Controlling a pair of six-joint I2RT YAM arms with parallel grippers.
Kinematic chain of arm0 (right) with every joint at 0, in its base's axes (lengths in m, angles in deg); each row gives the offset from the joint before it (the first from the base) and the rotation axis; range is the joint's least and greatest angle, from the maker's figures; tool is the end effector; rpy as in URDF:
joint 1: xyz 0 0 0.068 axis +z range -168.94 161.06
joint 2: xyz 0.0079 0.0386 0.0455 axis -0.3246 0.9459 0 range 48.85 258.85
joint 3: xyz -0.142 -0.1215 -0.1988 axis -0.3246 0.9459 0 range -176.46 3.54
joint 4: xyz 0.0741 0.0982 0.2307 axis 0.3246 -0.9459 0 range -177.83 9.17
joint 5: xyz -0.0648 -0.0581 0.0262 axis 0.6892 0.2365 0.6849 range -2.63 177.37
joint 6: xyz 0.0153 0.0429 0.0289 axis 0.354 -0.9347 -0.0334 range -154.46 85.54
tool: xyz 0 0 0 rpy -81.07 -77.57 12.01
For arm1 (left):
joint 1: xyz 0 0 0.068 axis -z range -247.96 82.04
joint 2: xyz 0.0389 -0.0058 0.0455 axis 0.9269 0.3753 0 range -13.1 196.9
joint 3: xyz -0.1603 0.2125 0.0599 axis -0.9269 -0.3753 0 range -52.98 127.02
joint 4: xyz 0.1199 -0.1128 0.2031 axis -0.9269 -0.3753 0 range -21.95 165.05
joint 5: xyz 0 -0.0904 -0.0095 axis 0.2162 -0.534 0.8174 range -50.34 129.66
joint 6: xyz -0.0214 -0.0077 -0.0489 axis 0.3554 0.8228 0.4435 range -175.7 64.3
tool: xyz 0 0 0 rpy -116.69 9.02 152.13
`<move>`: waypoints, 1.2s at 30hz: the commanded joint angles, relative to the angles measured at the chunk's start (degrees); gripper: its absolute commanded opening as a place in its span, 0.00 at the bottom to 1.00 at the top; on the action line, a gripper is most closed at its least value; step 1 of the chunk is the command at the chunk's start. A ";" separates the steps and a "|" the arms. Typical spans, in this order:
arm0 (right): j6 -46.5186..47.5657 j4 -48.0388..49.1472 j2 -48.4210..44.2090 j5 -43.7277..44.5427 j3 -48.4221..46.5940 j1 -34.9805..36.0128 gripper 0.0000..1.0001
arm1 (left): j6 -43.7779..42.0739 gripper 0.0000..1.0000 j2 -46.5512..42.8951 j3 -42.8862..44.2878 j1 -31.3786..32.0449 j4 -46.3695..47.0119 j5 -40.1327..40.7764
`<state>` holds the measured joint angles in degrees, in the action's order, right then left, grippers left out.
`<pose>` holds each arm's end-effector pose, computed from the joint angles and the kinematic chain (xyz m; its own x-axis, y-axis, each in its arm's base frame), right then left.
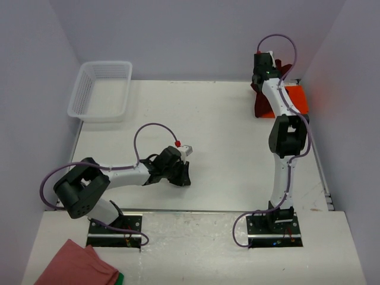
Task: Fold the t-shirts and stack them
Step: Put the neatly folded tshirt into the corner of the board with the right arm
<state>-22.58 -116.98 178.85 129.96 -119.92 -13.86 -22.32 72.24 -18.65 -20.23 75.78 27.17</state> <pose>0.5137 0.0215 0.2795 -0.7494 -0.2188 -0.6249 0.2820 0.7485 -0.6002 0.1751 -0.2042 0.1403 -0.8807 0.1702 -0.4420 0.3961 0.7763 -0.4904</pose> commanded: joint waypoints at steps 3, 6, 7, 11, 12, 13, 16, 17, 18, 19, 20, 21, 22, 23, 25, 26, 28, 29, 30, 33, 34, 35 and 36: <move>3.15 2.83 7.71 2.76 -9.75 -2.71 0.00 | -0.78 0.22 1.23 0.30 0.18 1.38 -1.13; 6.30 3.96 14.74 3.90 -15.38 -4.37 0.00 | -0.52 0.22 1.58 -0.22 0.18 1.47 -1.22; 8.23 4.49 18.15 7.21 -16.89 -4.81 0.02 | -0.25 0.22 1.76 -0.57 0.26 1.73 -1.31; 5.62 5.20 20.04 7.52 -20.87 -8.42 0.98 | 0.63 0.22 3.33 -0.93 0.35 2.87 -2.54; 5.35 6.86 19.43 7.60 -19.47 -8.68 0.99 | 0.71 0.22 3.60 -0.75 0.35 2.87 -2.54; 3.78 6.35 18.90 7.08 -19.89 -8.95 0.99 | 0.63 0.22 3.87 -0.67 0.44 2.87 -2.36; 2.71 6.08 16.27 6.20 -20.68 -7.90 0.99 | 0.72 0.22 4.57 -0.49 0.53 2.78 -2.27; 3.06 7.74 13.56 7.32 -20.25 -7.37 0.99 | 0.89 0.22 5.01 -0.40 0.70 2.87 -2.54; 3.67 9.40 11.62 7.77 -17.20 -6.67 0.99 | 1.06 0.22 5.01 -0.49 0.79 2.87 -2.45; 4.11 10.20 9.42 6.99 -15.77 -5.53 0.99 | 1.33 0.22 4.84 -0.49 1.14 2.87 -2.28; 4.20 11.43 6.01 6.11 -14.80 -4.13 0.99 | 1.50 0.22 4.66 -0.58 1.40 2.87 -1.93; 4.81 12.31 4.75 6.54 -13.49 -3.16 0.99 | 1.68 0.22 4.49 -0.58 1.58 2.87 -1.66; 5.52 12.15 4.05 6.46 -14.00 -1.84 0.99 | 2.29 0.22 4.14 -0.58 2.19 2.87 -1.40; 5.26 9.88 3.87 6.11 -15.22 -1.31 0.99 | 2.47 0.22 3.70 -0.58 2.46 2.87 -1.05; 5.26 9.08 2.99 6.46 -15.59 0.10 0.99 | 3.43 0.22 2.91 -0.58 3.68 2.78 -0.35; 4.56 6.20 2.72 6.28 -15.50 0.45 0.99 | 3.70 0.22 2.03 -0.66 4.13 2.78 0.79; -0.85 1.28 1.58 5.76 -15.06 1.33 0.97 | 4.84 0.22 0.71 -0.84 5.53 2.52 3.16; -4.11 -5.36 0.80 4.88 -14.88 1.60 0.94 | 5.28 0.22 0.27 -0.93 6.06 2.35 4.48; -7.36 -8.30 -0.61 2.96 -12.62 1.77 0.89 | 5.46 0.22 -0.08 -0.84 6.59 1.82 5.54; -20.81 -9.58 -11.92 -10.73 3.69 2.21 0.78 | 6.34 0.22 -1.05 -0.05 8.61 -0.02 10.72; -21.54 -6.34 -20.74 -19.65 10.02 2.21 0.88 | 6.43 0.22 -1.23 0.21 8.87 -0.38 11.78; -22.16 0.91 -25.10 -23.83 21.91 2.39 0.98 | 6.60 0.22 -1.75 0.74 9.31 -0.64 14.92; -23.29 4.46 -29.14 -27.70 27.51 2.48 0.99 | 6.69 0.22 -2.19 1.09 10.27 -2.73 16.34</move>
<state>-36.44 -116.95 161.91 118.48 -105.30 -10.86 -16.88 72.11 -18.76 -11.34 77.31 35.23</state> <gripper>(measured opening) 0.968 0.218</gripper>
